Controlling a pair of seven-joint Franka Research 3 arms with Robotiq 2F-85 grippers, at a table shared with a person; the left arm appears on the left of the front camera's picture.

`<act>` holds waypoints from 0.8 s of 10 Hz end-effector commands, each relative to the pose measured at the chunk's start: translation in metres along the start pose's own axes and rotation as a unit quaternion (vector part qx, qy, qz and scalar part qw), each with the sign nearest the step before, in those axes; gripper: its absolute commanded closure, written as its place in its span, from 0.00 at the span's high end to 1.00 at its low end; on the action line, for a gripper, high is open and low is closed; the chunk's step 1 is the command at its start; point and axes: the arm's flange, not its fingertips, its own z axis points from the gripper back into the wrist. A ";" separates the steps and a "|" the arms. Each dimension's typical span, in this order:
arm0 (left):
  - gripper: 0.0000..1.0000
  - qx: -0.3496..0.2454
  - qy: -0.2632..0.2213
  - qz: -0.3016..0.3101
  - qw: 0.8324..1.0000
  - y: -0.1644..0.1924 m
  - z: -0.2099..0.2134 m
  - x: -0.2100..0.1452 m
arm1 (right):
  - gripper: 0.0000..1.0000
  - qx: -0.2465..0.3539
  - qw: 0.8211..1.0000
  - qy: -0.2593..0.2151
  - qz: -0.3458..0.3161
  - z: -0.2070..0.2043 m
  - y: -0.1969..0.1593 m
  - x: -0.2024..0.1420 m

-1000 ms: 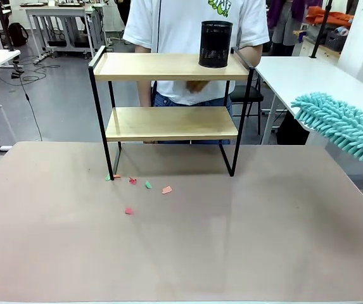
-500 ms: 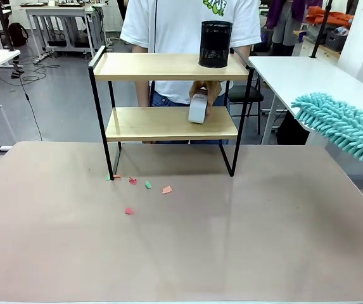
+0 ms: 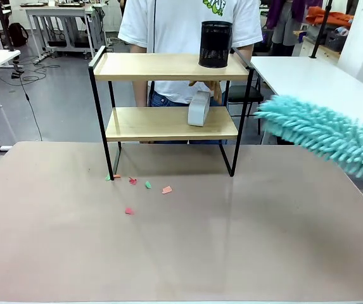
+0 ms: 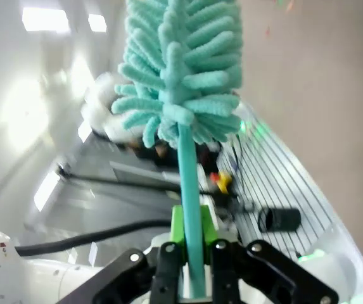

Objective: Clean the shelf.
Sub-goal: Hand the Duster back to the human.

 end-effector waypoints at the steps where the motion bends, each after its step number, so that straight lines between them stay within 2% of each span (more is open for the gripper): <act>1: 1.00 -0.067 0.128 -0.061 0.988 -0.068 -0.041 -0.006 | 0.12 -0.040 0.975 0.195 0.096 -0.071 0.063 0.018; 2: 1.00 -0.060 0.155 -0.077 0.983 -0.083 -0.068 -0.020 | 0.12 -0.071 0.959 0.254 0.100 -0.108 0.070 0.018; 4: 1.00 -0.101 0.235 -0.095 0.962 -0.104 -0.121 -0.062 | 0.12 -0.108 0.928 0.343 0.100 -0.178 0.063 0.020; 5: 1.00 -0.060 0.234 -0.093 0.966 -0.105 -0.131 -0.072 | 0.12 -0.105 0.929 0.336 0.118 -0.181 0.063 0.015; 6: 1.00 -0.086 0.215 -0.095 0.968 -0.112 -0.105 -0.034 | 0.12 -0.087 0.946 0.301 0.084 -0.158 0.082 0.018; 7: 1.00 -0.086 0.215 -0.095 0.968 -0.112 -0.105 -0.034 | 0.12 -0.087 0.946 0.301 0.084 -0.158 0.082 0.018; 8: 1.00 -0.083 0.241 -0.099 0.962 -0.117 -0.122 -0.036 | 0.12 -0.096 0.930 0.341 0.099 -0.189 0.075 0.015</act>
